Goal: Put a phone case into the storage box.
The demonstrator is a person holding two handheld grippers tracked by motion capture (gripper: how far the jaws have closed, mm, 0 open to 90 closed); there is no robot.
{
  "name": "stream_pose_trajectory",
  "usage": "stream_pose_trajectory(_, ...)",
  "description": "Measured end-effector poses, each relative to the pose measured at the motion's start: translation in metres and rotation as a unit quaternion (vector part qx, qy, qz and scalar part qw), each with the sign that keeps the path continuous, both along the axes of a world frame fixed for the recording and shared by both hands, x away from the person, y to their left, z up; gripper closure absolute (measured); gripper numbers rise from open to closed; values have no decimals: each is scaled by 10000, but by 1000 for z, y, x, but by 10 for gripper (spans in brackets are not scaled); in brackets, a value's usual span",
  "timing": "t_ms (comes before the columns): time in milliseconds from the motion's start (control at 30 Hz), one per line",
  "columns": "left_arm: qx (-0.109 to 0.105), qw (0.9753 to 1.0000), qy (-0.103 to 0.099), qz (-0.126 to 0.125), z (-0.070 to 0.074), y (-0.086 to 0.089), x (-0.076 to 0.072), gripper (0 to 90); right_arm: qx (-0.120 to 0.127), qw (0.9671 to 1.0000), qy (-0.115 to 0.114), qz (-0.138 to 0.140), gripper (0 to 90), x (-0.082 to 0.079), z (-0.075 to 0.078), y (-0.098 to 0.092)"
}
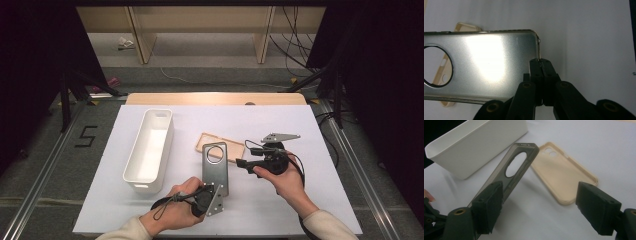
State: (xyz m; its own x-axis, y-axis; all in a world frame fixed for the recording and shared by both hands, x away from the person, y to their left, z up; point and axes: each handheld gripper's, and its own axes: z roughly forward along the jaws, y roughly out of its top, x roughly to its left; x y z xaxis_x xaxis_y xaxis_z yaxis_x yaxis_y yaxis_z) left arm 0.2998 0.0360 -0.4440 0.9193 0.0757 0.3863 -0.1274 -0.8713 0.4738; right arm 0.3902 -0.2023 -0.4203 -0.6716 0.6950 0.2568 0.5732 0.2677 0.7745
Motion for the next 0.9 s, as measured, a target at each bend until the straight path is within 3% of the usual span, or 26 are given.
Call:
stream_pose_trajectory(400,50,9999,-48,-90,0,-3,-1,887,40,10000,43,6,231,1,0,2)
stream_pose_trajectory(900,31,9998,-94,-145,2,-5,-5,887,90,9997,175,124,245,13,-3,24)
